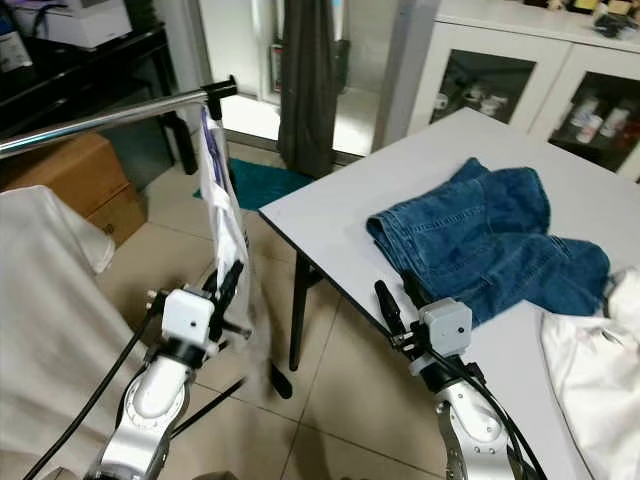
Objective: Hang hanger
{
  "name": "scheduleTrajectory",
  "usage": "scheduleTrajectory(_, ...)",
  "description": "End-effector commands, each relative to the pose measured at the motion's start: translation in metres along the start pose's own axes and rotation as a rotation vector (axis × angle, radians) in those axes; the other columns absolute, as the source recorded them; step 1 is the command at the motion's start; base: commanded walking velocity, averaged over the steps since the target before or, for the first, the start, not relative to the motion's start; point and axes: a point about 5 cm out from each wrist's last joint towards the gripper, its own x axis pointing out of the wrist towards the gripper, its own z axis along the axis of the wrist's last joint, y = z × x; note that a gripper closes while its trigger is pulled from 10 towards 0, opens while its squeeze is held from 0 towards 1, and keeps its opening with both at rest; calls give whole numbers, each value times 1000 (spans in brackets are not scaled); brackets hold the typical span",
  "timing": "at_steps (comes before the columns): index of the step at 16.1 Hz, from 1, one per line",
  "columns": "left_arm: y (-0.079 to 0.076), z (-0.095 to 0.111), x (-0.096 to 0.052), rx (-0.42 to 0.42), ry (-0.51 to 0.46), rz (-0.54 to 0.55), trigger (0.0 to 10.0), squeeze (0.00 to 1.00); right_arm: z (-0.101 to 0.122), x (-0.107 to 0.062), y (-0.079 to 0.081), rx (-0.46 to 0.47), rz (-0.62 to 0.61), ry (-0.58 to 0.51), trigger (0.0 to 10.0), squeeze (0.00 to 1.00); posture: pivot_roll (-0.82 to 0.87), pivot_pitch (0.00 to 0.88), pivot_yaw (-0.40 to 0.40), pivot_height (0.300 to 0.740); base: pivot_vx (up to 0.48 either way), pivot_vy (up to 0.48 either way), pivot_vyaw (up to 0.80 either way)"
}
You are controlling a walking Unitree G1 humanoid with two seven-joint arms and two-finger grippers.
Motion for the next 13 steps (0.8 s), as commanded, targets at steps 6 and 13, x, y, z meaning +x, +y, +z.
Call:
scheduleTrajectory(6,0,-17,-12,-188,178,26,10000,0,-3,0,-3,5,-2,18,10000,0,115,35,7,740,0,0,0)
scheduleTrajectory(13,-12,-17,-24,14,186,-258,10000,0,-1,-1,-9,-12,-5,21,10000,0,117,31,4,740,0,0,0)
